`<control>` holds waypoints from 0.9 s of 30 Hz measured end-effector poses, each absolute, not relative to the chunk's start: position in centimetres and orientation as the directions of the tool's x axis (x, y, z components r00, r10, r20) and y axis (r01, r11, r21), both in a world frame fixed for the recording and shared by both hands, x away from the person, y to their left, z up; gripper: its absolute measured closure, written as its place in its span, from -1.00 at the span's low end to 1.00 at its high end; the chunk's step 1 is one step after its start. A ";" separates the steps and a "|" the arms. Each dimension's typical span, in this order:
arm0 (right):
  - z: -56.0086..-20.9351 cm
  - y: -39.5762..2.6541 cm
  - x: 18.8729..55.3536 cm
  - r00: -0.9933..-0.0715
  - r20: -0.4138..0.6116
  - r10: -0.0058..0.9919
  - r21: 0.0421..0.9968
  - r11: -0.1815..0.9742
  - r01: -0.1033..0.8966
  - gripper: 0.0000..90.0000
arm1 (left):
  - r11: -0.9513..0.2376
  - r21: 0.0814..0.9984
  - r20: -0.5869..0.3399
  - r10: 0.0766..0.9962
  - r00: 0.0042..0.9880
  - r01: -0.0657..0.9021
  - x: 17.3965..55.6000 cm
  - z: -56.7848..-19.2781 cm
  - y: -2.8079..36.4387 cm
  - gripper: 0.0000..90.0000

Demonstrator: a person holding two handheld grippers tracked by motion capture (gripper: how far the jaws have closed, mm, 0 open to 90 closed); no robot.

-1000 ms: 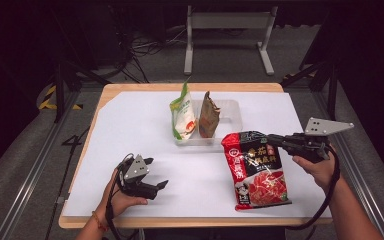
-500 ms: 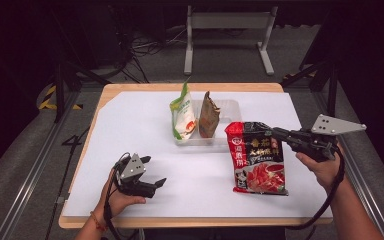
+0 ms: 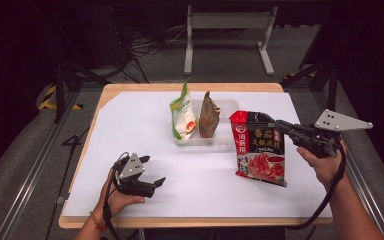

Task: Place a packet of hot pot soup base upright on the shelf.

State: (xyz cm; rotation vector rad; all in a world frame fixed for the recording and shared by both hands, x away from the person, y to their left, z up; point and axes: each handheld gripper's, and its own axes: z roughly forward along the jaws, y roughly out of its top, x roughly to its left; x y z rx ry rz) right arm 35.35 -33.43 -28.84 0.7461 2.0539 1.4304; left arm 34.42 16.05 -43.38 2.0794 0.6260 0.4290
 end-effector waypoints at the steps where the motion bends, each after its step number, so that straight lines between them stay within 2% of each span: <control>1: -28.7 -33.4 35.4 -0.710 -0.109 0.696 0.946 0.291 0.141 0.93 | -0.470 0.840 0.064 0.582 0.810 0.272 34.4 -43.4 16.1 -0.73; 27: -24.6 -30.3 37.5 -0.636 -0.131 0.761 0.969 0.235 0.081 0.94 | -0.478 0.836 0.063 0.572 0.818 0.270 34.4 -43.5 15.9 -0.73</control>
